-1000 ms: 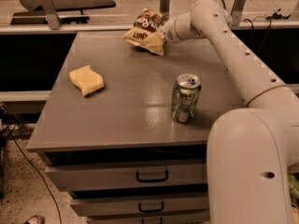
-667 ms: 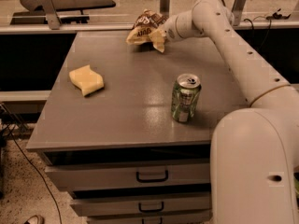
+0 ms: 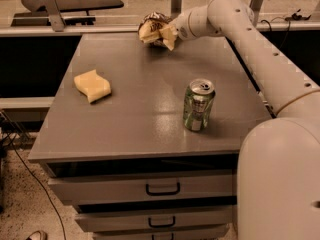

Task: Move brown chip bag near sponge

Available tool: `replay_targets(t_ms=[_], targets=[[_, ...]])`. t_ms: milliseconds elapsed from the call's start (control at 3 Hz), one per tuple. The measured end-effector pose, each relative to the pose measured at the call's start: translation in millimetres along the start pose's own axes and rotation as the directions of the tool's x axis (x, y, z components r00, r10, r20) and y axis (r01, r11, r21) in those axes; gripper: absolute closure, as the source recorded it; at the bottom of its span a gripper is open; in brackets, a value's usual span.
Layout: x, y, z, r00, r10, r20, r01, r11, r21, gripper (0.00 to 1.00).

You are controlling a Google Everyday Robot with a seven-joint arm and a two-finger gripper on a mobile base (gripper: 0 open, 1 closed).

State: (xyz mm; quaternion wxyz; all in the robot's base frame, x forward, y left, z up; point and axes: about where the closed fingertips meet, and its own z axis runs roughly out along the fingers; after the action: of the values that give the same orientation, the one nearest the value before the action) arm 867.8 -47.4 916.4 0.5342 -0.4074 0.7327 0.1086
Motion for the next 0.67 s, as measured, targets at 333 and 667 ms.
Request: replay_targets(t_ms=[333,667], targets=[[-30.7,8.2,-17.8,0.995,-0.094,0.035,0.095,0.9955,-0.003,1.00],[-30.4,8.4,-17.3,0.995,-0.092,0.035,0.093,0.9957,-0.003,1.00]])
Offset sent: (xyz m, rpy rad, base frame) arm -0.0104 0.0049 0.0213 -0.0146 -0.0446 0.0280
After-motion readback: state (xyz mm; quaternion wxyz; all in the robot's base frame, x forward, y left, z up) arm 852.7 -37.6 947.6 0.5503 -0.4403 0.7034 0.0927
